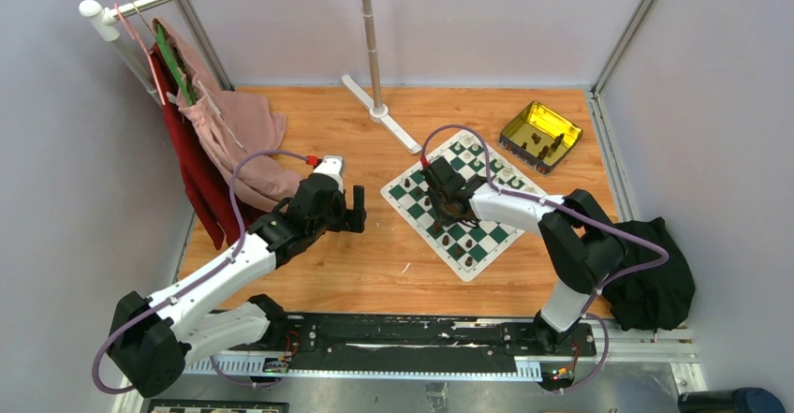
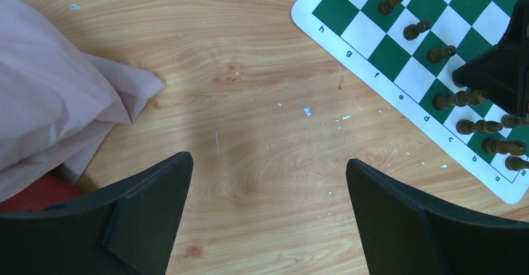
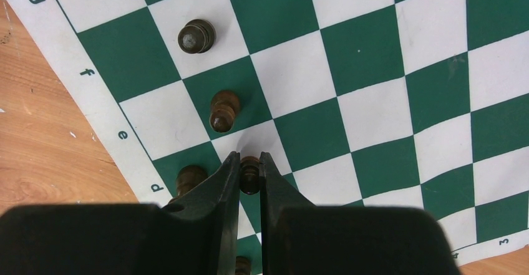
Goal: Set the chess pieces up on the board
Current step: Place the chess piece on the chessboard.
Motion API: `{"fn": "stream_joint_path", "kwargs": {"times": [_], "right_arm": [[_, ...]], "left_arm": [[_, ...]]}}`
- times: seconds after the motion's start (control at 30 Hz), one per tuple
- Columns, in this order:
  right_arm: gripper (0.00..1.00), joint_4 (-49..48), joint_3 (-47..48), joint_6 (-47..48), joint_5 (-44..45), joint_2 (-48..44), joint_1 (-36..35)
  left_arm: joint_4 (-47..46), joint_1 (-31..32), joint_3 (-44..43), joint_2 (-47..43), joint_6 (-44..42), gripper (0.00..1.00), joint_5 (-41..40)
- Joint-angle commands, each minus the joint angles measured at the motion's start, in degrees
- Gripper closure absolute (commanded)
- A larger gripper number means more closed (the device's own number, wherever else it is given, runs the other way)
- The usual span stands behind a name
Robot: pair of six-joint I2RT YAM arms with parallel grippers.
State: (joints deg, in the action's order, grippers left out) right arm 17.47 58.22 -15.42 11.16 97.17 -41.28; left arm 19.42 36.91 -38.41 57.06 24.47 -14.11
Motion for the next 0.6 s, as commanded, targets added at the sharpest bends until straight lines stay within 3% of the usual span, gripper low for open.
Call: {"fn": "stream_joint_path", "kwargs": {"times": [0.0, 0.57], "right_arm": [[0.99, -0.8, -0.9, 0.1, 0.7, 0.2, 0.1], [1.0, 0.3, 0.3, 1.5, 0.9, -1.4, 0.5]], "left_arm": [[-0.4, 0.2, 0.7, 0.8, 0.1, 0.0, 0.4], [-1.4, 0.2, 0.4, 2.0, 0.6, 0.0, 0.4]]}}
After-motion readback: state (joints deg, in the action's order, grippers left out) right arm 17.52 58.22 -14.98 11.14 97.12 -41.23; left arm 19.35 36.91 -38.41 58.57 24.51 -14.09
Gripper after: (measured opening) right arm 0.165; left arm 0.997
